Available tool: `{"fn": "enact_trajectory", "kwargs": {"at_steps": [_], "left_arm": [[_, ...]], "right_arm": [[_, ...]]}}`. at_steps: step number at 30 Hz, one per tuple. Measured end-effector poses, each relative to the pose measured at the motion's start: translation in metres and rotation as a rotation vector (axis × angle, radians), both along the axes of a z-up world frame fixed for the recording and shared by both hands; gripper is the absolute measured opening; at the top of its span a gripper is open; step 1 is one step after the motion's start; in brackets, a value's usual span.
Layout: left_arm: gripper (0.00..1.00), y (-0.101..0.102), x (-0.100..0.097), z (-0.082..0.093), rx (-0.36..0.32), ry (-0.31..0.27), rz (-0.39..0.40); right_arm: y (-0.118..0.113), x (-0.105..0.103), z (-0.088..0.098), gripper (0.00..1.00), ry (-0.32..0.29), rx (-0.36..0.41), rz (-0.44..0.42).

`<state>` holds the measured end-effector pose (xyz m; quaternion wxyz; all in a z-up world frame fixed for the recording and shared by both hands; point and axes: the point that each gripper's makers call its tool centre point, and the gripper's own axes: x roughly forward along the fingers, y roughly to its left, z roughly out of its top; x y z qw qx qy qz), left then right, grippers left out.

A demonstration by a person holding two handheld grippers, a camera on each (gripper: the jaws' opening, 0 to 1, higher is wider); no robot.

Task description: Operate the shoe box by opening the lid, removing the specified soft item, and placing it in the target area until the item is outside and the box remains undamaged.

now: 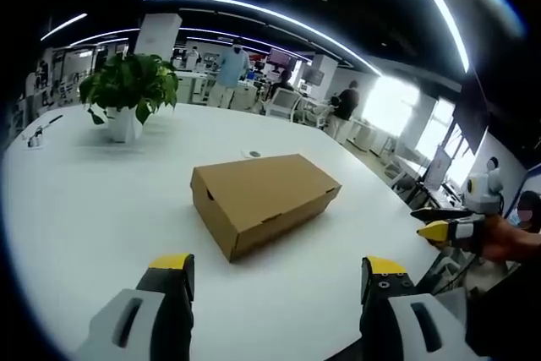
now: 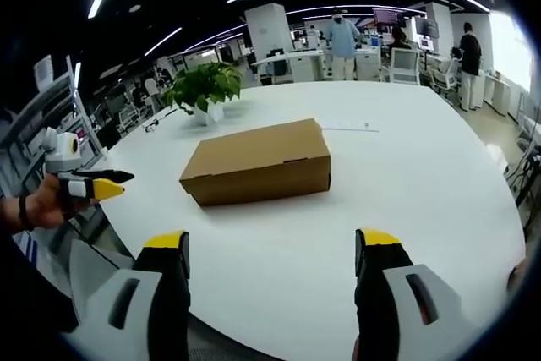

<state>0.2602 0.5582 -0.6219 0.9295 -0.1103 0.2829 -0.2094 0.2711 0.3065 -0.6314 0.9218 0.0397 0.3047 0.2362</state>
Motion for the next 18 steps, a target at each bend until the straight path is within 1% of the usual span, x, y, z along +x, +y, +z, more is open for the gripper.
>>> {"fn": "enact_trajectory", "kwargs": {"at_steps": [8,12,17,18], "left_arm": [[0.82,0.003,0.003,-0.007,-0.001,0.012,0.014],[0.82,0.002,0.011,-0.011,0.0,0.013,0.019],[0.81,-0.003,0.025,-0.017,0.011,0.012,0.005],[0.81,-0.004,0.028,-0.018,0.012,0.013,0.003]], "right_arm": [[0.01,0.011,-0.002,0.75,0.004,0.004,0.028],[0.013,0.023,-0.006,0.75,0.009,0.003,0.041],[0.021,0.046,-0.012,0.74,0.009,0.0,0.075],[0.022,0.048,-0.012,0.74,0.008,-0.001,0.079]]}}
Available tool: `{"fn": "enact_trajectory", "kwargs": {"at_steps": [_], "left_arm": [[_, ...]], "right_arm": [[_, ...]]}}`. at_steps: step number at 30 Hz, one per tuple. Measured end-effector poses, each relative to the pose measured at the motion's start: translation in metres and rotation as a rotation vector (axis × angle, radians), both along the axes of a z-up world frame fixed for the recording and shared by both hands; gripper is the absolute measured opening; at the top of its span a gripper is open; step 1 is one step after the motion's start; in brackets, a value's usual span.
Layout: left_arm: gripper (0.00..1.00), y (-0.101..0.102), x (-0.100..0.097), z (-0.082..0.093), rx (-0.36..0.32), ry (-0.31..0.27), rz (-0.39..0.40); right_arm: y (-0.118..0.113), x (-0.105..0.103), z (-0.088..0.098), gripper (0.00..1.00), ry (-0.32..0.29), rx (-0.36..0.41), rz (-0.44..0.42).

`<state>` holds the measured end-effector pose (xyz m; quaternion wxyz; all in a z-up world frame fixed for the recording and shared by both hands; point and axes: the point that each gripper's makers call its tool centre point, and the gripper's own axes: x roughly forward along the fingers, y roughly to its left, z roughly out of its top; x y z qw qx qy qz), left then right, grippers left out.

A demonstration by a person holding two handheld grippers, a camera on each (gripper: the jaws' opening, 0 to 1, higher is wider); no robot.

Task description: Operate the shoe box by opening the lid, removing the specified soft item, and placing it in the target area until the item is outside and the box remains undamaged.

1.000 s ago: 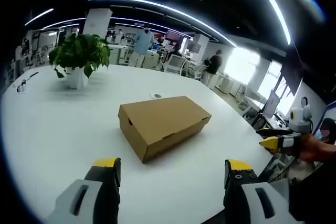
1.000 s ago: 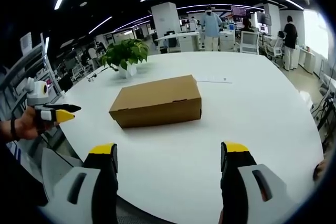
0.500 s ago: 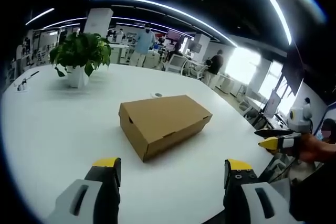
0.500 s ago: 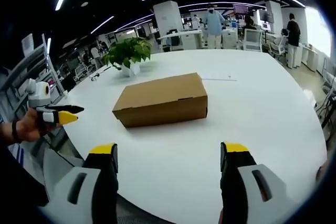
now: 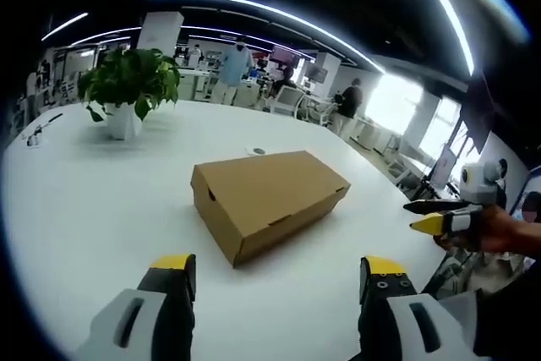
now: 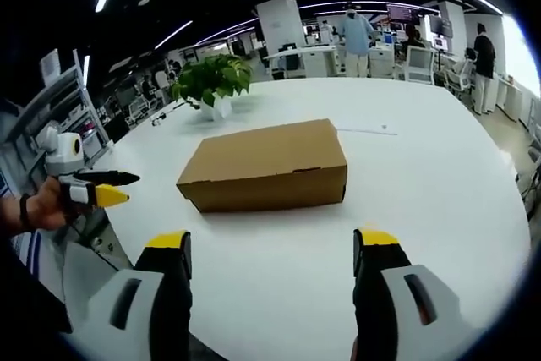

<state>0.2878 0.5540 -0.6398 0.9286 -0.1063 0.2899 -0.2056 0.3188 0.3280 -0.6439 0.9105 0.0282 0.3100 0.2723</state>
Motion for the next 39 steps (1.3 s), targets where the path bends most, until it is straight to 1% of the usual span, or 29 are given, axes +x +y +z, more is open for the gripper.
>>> {"fn": "enact_trajectory", "kwargs": {"at_steps": [1,2,6,10,14,18,21,24,27,30,31,34,39], "left_arm": [[0.81,-0.001,0.004,-0.002,0.002,0.002,-0.002],[0.8,-0.002,0.006,-0.004,0.002,0.003,-0.002],[0.8,-0.01,0.015,-0.012,-0.012,0.015,-0.012],[0.79,-0.013,0.022,-0.023,0.002,0.029,-0.025],[0.79,-0.011,0.032,-0.032,-0.011,0.046,-0.009],[0.78,-0.007,0.041,-0.037,-0.02,0.054,0.01],[0.78,-0.003,0.05,-0.04,-0.057,0.063,0.04],[0.78,0.0,0.056,-0.045,-0.056,0.069,0.05],[0.77,-0.001,0.062,-0.047,-0.061,0.074,0.056],[0.77,-0.004,0.067,-0.048,-0.06,0.075,0.054],[0.77,-0.006,0.071,-0.049,-0.063,0.077,0.053],[0.77,-0.01,0.076,-0.049,-0.074,0.079,0.054],[0.75,-0.018,0.086,-0.052,-0.077,0.085,0.052]], "right_arm": [[0.002,0.008,-0.003,0.74,0.0,-0.005,0.012],[0.002,0.01,-0.003,0.74,-0.001,-0.006,0.017],[0.003,0.028,-0.009,0.73,0.001,-0.019,0.044],[0.002,0.042,-0.018,0.73,0.006,-0.033,0.064],[-0.004,0.058,-0.031,0.73,0.024,-0.045,0.069],[-0.007,0.066,-0.038,0.73,0.039,-0.05,0.075],[-0.01,0.072,-0.048,0.73,0.062,-0.06,0.088],[-0.009,0.076,-0.053,0.72,0.071,-0.063,0.098],[-0.008,0.087,-0.056,0.72,0.078,-0.052,0.097],[-0.005,0.096,-0.057,0.72,0.078,-0.045,0.097],[-0.003,0.103,-0.058,0.72,0.077,-0.042,0.101],[0.002,0.113,-0.057,0.71,0.074,-0.035,0.102],[0.01,0.127,-0.058,0.7,0.069,-0.023,0.111]]}}
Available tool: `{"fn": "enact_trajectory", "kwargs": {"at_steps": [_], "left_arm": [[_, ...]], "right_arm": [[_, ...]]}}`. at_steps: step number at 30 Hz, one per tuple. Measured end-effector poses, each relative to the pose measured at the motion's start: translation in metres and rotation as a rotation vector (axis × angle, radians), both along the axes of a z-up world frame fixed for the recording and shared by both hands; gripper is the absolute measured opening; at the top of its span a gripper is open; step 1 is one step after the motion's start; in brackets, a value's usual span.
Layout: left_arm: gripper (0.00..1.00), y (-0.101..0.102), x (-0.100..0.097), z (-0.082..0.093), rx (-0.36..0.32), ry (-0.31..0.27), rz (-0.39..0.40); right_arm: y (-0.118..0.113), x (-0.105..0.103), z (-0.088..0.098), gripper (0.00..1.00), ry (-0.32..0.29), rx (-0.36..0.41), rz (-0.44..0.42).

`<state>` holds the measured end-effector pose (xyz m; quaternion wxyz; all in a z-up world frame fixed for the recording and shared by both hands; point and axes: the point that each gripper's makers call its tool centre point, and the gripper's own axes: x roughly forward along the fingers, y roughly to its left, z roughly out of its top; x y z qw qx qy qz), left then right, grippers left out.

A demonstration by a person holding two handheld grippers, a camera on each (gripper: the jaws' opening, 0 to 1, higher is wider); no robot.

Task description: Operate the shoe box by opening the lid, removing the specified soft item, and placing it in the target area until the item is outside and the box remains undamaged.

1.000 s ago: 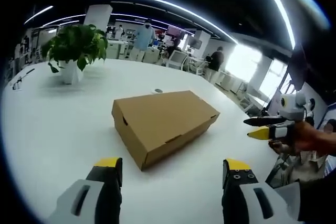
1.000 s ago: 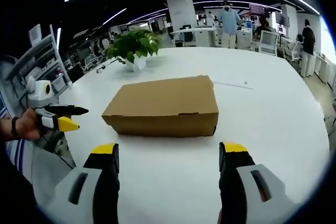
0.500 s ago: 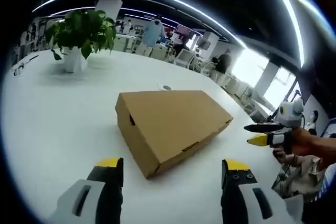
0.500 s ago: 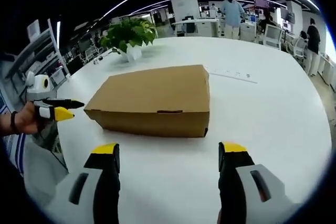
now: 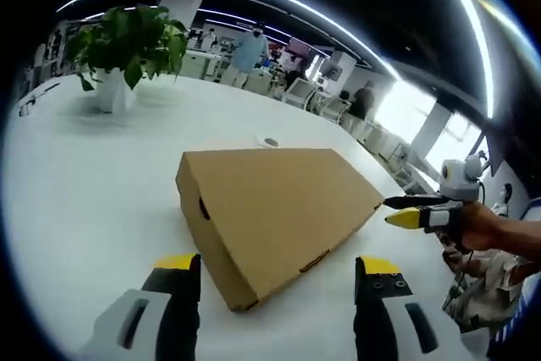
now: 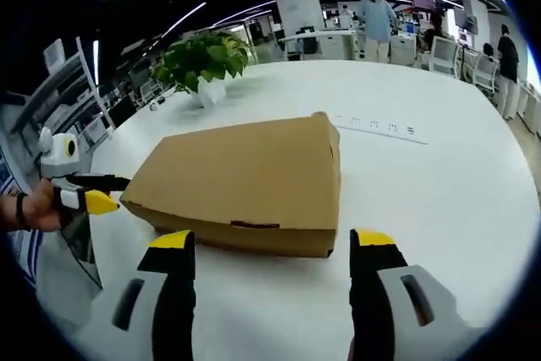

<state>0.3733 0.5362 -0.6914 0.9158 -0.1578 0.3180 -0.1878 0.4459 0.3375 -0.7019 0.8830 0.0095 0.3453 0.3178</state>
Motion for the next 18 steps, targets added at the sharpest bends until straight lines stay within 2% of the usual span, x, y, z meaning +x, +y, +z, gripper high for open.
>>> {"fn": "enact_trajectory", "kwargs": {"at_steps": [4,9,13,18], "left_arm": [[0.72,-0.003,0.007,-0.003,-0.01,0.006,0.005],[0.7,0.003,0.014,-0.006,-0.017,0.015,0.035],[0.6,0.01,0.017,-0.015,0.043,0.035,0.044],[0.59,0.012,0.022,-0.016,0.011,0.047,0.075]], "right_arm": [[0.004,0.009,-0.005,0.68,0.005,-0.004,0.009],[0.01,0.018,-0.009,0.63,0.025,0.02,-0.014],[0.014,0.025,-0.011,0.65,0.04,0.032,-0.044],[0.014,0.026,-0.012,0.65,0.058,0.033,-0.064]]}}
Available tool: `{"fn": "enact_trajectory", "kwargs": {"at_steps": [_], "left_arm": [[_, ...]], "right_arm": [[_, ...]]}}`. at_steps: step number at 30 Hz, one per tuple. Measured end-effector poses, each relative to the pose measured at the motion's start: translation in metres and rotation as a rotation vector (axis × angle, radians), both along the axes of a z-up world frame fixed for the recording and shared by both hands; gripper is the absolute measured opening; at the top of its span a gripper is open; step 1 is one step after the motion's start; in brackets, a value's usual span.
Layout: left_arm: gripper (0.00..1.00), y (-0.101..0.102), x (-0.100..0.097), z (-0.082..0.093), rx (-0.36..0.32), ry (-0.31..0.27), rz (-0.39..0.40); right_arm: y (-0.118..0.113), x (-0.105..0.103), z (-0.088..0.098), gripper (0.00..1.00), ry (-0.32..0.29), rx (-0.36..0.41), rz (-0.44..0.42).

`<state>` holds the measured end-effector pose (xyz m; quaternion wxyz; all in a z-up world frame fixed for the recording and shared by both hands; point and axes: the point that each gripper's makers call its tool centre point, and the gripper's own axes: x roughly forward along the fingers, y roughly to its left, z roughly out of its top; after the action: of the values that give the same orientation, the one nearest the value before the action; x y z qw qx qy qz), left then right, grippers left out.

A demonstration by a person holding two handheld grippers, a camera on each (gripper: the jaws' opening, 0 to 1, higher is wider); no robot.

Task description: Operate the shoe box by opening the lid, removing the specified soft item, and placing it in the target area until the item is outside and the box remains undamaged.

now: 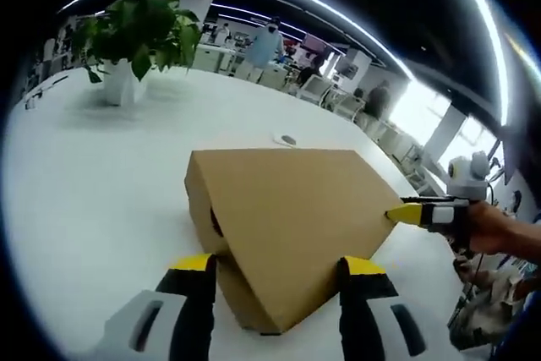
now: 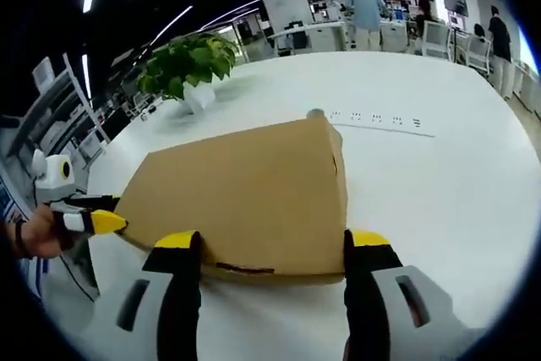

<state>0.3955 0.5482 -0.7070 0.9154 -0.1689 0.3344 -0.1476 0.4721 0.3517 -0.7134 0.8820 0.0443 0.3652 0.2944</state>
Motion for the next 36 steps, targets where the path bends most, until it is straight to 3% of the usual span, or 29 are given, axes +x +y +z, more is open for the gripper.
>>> {"fn": "enact_trajectory", "kwargs": {"at_steps": [15,36], "left_arm": [[0.56,0.013,-0.006,0.002,0.012,0.007,-0.006],[0.56,0.07,-0.066,0.003,0.027,0.032,0.014]], "right_arm": [[0.011,-0.017,0.001,0.64,-0.01,-0.004,-0.04],[0.074,-0.071,0.0,0.63,0.001,0.002,0.039]]}}
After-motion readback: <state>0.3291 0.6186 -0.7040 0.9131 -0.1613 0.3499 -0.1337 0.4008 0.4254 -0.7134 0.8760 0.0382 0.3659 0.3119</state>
